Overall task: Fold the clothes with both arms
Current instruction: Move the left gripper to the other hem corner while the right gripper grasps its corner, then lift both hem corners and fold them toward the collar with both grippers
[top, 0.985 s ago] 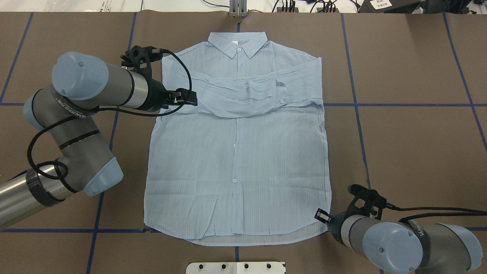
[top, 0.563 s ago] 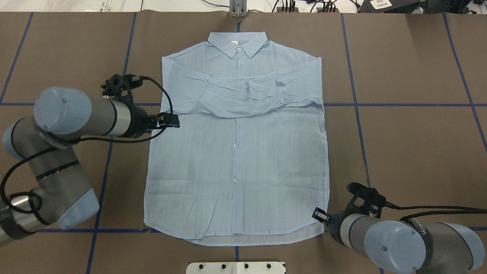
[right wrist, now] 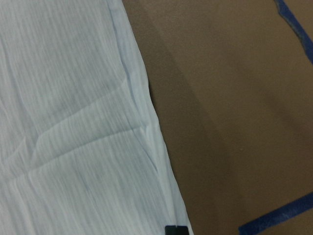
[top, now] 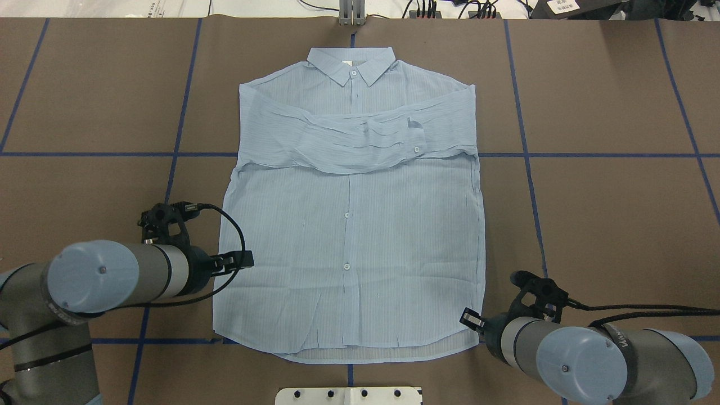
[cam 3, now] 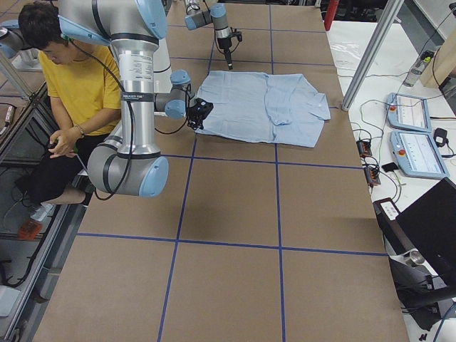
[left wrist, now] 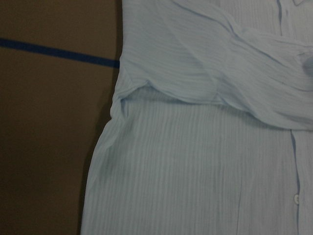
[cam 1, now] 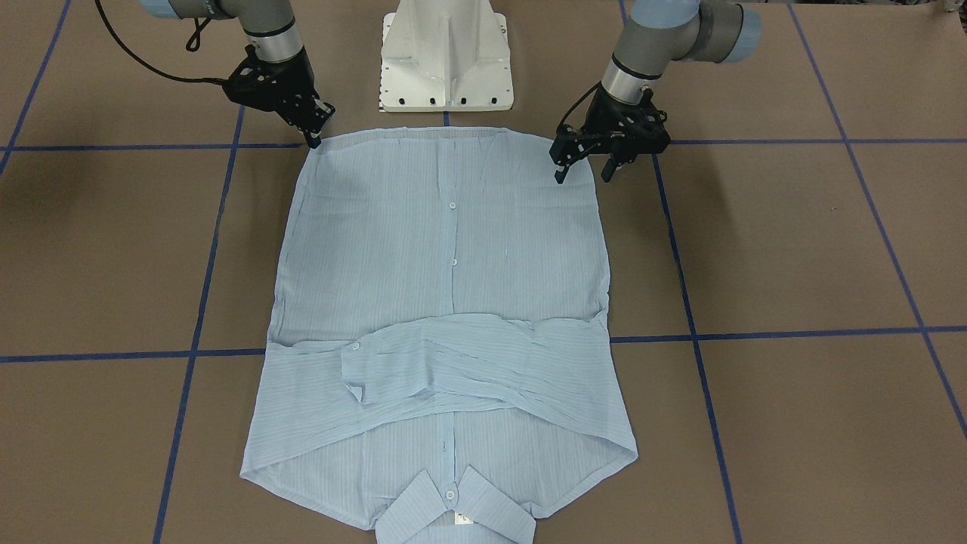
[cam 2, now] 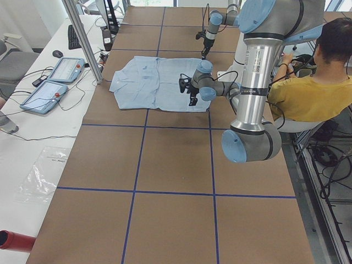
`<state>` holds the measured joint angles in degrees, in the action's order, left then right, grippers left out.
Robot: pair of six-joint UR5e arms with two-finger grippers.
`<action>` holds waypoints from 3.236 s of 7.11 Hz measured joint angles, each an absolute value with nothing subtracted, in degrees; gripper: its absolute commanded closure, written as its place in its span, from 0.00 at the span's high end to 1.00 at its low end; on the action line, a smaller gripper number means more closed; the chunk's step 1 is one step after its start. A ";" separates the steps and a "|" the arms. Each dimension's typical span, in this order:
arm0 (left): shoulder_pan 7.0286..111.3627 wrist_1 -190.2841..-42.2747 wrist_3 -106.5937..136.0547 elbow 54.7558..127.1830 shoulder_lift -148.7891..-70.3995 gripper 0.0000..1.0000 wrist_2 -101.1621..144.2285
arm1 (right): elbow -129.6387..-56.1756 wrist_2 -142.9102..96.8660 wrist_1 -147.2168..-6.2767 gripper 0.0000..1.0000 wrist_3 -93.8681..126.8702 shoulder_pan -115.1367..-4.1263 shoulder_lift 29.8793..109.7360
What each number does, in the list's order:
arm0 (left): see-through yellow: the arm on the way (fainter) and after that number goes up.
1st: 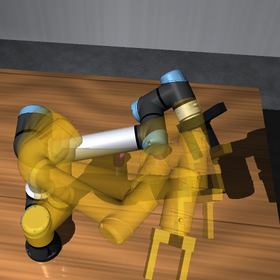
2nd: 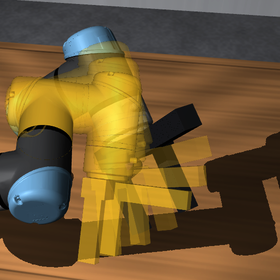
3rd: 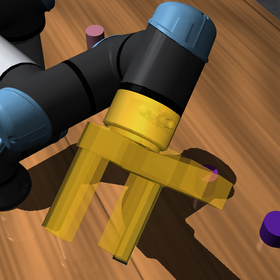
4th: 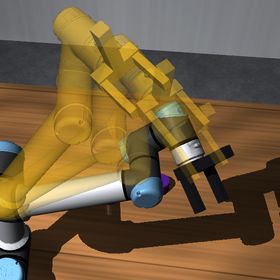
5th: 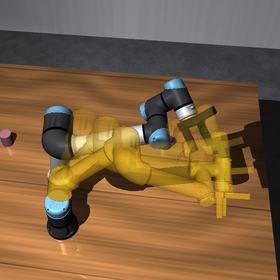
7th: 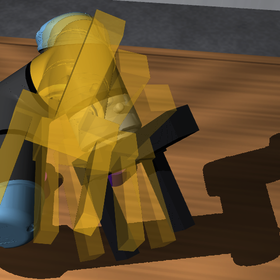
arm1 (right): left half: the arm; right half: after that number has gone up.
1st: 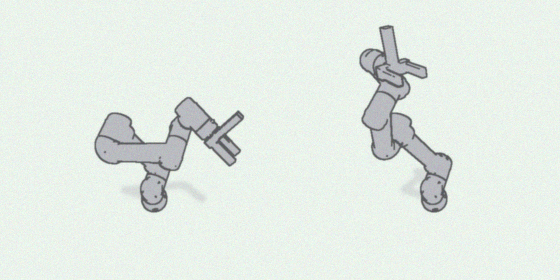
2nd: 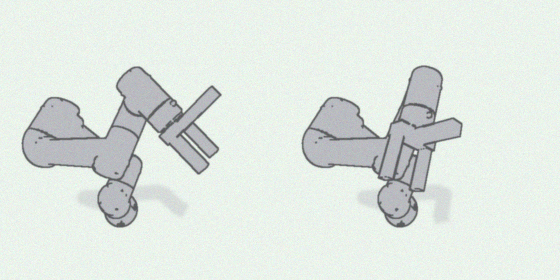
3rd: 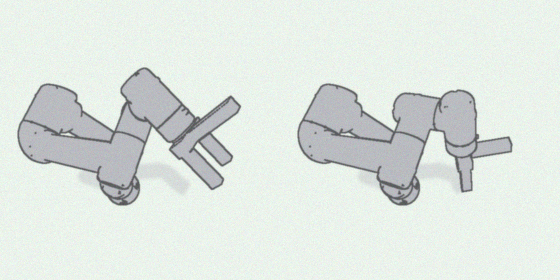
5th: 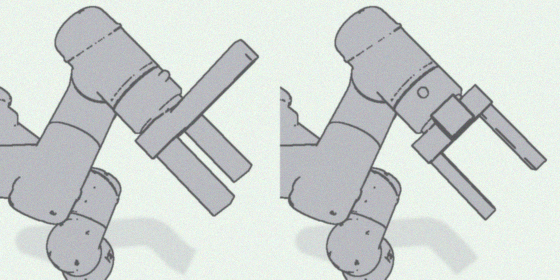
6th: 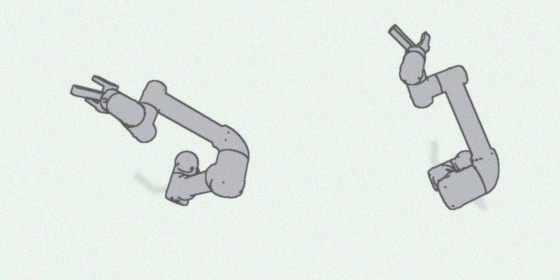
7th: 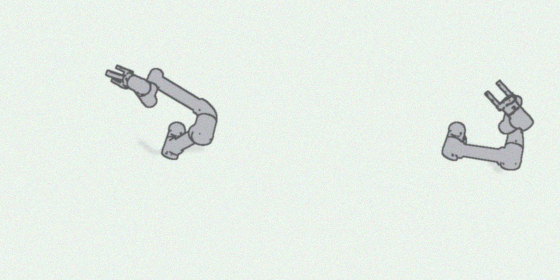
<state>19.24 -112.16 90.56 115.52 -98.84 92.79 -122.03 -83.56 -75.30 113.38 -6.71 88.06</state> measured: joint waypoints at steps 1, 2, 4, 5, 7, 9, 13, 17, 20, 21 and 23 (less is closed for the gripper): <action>16.59 -109.11 93.20 116.16 -98.96 0.90 91.77 | -122.01 -83.54 -75.25 0.00 113.38 -6.69 88.03; 14.32 -106.71 95.04 116.47 -99.02 0.81 90.87 | -121.97 -83.56 -75.17 0.00 113.38 -6.65 88.03; 11.69 -104.93 97.00 116.42 -98.87 0.57 89.40 | -121.78 -83.55 -75.13 0.00 113.38 -6.58 87.38; 10.70 -104.66 97.91 116.29 -98.80 0.47 89.16 | -121.72 -83.55 -75.12 0.00 113.38 -6.56 87.12; 9.75 -104.43 100.26 116.06 -98.65 0.27 89.05 | -121.67 -83.51 -75.12 0.00 113.44 -6.53 86.97; 9.61 -103.48 101.20 116.18 -98.85 0.00 89.04 | -121.51 -83.50 -75.14 0.00 113.45 -6.51 86.87; 9.81 -102.91 101.39 116.99 -98.61 0.00 89.15 | -121.24 -83.44 -75.15 0.00 113.38 -6.50 86.26; 10.80 -101.53 101.41 126.56 -97.76 0.00 89.67 | -125.04 -83.83 -75.17 0.00 113.36 -10.42 86.56; 21.00 -101.41 99.20 131.04 -100.47 0.00 96.44 | -130.01 -92.22 -75.45 0.00 112.36 -22.53 86.63; 25.69 -101.60 96.81 130.23 -102.61 0.00 98.27 | -129.62 -96.86 -75.45 0.00 109.98 -27.47 85.50; 33.60 -102.69 94.39 122.41 -109.45 0.00 99.10 | -125.88 -100.90 -75.58 0.00 105.62 -33.84 82.13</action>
